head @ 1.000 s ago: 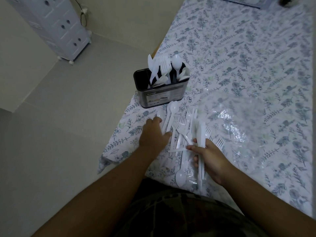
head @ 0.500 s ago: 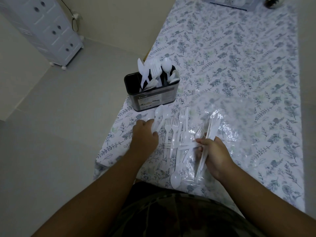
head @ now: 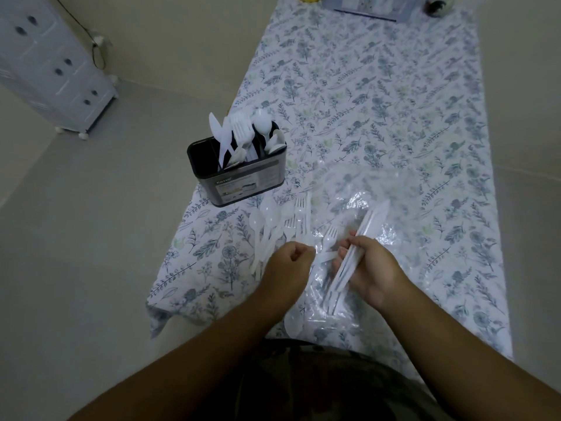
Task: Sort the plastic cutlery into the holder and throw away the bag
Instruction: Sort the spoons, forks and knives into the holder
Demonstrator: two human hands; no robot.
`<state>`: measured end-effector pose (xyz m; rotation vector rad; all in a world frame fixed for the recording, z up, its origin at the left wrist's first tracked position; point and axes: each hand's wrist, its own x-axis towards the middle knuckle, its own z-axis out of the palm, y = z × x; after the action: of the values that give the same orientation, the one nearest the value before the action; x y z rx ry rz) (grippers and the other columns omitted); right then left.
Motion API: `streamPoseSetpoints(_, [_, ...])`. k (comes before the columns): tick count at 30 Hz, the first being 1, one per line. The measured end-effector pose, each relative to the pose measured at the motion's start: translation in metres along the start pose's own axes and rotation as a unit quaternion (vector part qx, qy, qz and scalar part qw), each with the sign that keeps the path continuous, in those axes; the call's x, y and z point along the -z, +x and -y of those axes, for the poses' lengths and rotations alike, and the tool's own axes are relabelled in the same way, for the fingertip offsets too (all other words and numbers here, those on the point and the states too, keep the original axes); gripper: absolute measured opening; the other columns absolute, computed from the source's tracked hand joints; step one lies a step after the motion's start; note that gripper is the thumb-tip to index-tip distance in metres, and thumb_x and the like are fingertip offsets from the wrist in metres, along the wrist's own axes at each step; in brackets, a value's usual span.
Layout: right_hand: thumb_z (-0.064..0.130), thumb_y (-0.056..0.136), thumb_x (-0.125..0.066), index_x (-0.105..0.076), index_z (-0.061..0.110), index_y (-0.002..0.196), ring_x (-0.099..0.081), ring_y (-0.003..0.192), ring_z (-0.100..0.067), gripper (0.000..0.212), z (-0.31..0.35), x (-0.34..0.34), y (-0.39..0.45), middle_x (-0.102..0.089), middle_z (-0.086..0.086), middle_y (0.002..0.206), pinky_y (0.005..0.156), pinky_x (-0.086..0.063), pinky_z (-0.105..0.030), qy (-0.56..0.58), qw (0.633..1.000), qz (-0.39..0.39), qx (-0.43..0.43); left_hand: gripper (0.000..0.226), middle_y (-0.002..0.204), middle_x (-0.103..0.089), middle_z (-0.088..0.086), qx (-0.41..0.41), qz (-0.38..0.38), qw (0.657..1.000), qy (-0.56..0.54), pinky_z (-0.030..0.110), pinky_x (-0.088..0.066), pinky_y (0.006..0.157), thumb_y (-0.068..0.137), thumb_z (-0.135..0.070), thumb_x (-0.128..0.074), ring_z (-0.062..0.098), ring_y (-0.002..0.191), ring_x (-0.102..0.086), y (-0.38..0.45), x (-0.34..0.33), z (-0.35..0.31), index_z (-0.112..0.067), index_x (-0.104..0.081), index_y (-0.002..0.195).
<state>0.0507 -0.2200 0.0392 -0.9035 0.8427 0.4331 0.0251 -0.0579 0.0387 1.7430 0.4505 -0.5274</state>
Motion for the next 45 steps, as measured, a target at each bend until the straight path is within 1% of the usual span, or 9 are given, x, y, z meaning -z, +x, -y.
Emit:
streamPoseSetpoints(3, [0.005,0.099,-0.052,-0.056,0.016,0.097,-0.054,0.067,-0.017,0.012,0.003,-0.009,-0.001,-0.053,-0.003,0.075,0.075,-0.049,-0.034,0.093,0.994,0.009,0.051,0.037,0.095,-0.060,0.009,0.208,0.036,0.946,-0.244,0.031,-0.047,0.078,0.103,-0.039,-0.046,0.018,0.085,-0.056,-0.007,-0.016,-0.005,-0.007,-0.061,0.113])
streamPoseSetpoints(5, [0.003,0.100,-0.053,-0.058,0.015,0.101,-0.055,0.066,-0.016,0.014,0.001,-0.020,-0.006,-0.055,-0.004,0.073,0.076,-0.051,-0.034,0.056,0.994,0.003,0.096,0.052,0.116,-0.057,0.013,0.265,0.070,0.908,-0.315,0.034,-0.044,0.097,0.103,-0.050,-0.041,0.026,0.113,-0.056,-0.006,-0.020,-0.008,-0.005,-0.055,0.126])
streamPoseSetpoints(7, [0.000,0.100,-0.054,-0.059,0.013,0.107,-0.056,0.066,-0.016,0.016,-0.002,-0.031,-0.012,-0.057,-0.004,0.074,0.072,-0.052,-0.033,-0.001,0.991,0.001,0.136,0.063,0.128,-0.053,0.014,0.267,0.069,0.904,-0.327,0.037,-0.036,0.110,0.101,-0.057,-0.038,0.030,0.130,-0.048,-0.002,-0.019,-0.012,-0.005,-0.053,0.134])
streamPoseSetpoints(11, [0.001,0.100,-0.050,-0.054,0.014,0.108,-0.052,0.064,-0.015,0.016,0.010,-0.042,-0.017,-0.052,-0.004,0.072,0.077,-0.051,-0.034,0.057,0.989,0.045,0.132,0.063,0.131,-0.058,0.016,0.240,-0.009,0.908,-0.342,0.039,-0.037,0.113,0.100,-0.057,-0.038,0.028,0.122,-0.054,0.004,-0.008,-0.009,-0.003,-0.058,0.127])
streamPoseSetpoints(18, [0.012,0.106,-0.050,-0.058,0.012,0.116,-0.061,0.073,-0.018,0.012,-0.023,-0.054,-0.021,-0.060,-0.006,0.079,0.082,-0.055,-0.039,-0.024,0.993,0.055,0.104,0.080,0.143,-0.054,0.020,0.233,0.052,0.806,-0.542,0.047,-0.035,0.116,0.093,-0.067,-0.044,0.034,0.132,-0.053,0.004,-0.013,-0.013,-0.001,-0.056,0.137])
streamPoseSetpoints(27, [0.004,0.103,-0.050,-0.060,0.015,0.122,-0.060,0.070,-0.016,0.024,-0.014,-0.052,-0.021,-0.062,-0.008,0.084,0.069,-0.051,-0.032,-0.109,0.988,0.071,0.088,0.066,0.119,-0.072,0.006,0.174,0.093,0.910,-0.366,0.044,-0.039,0.110,0.101,-0.062,-0.026,0.022,0.122,-0.060,-0.001,-0.016,-0.015,-0.016,-0.064,0.130])
streamPoseSetpoints(33, [0.030,0.105,-0.042,-0.063,0.009,0.120,-0.048,0.054,-0.016,0.033,-0.003,-0.040,-0.019,-0.055,-0.005,0.073,0.053,-0.041,-0.032,-0.175,0.982,0.062,0.039,0.030,0.115,-0.065,0.000,0.054,0.018,0.990,-0.125,0.034,-0.051,0.092,0.098,-0.041,-0.054,0.015,0.106,-0.062,0.005,0.004,-0.013,-0.024,-0.059,0.122])
streamPoseSetpoints(40, [0.026,0.102,-0.033,-0.065,0.010,0.114,-0.065,0.073,-0.027,0.038,-0.024,-0.038,-0.023,-0.073,-0.017,0.094,0.063,-0.050,-0.039,-0.373,0.923,0.053,0.074,0.012,0.092,-0.075,0.005,-0.030,0.036,0.996,-0.075,0.038,-0.063,0.078,0.096,-0.021,-0.064,0.020,0.083,-0.074,-0.004,0.010,-0.013,-0.018,-0.072,0.103])
streamPoseSetpoints(45, [0.020,0.106,-0.038,-0.071,0.013,0.107,-0.072,0.102,-0.030,0.034,-0.036,-0.033,-0.023,-0.075,-0.014,0.109,0.092,-0.060,-0.042,-0.376,0.917,0.110,0.068,0.019,0.095,-0.078,0.005,-0.026,0.033,0.993,-0.107,0.033,-0.062,0.076,0.097,-0.011,-0.063,0.019,0.087,-0.076,-0.011,0.021,0.009,-0.009,-0.075,0.111])
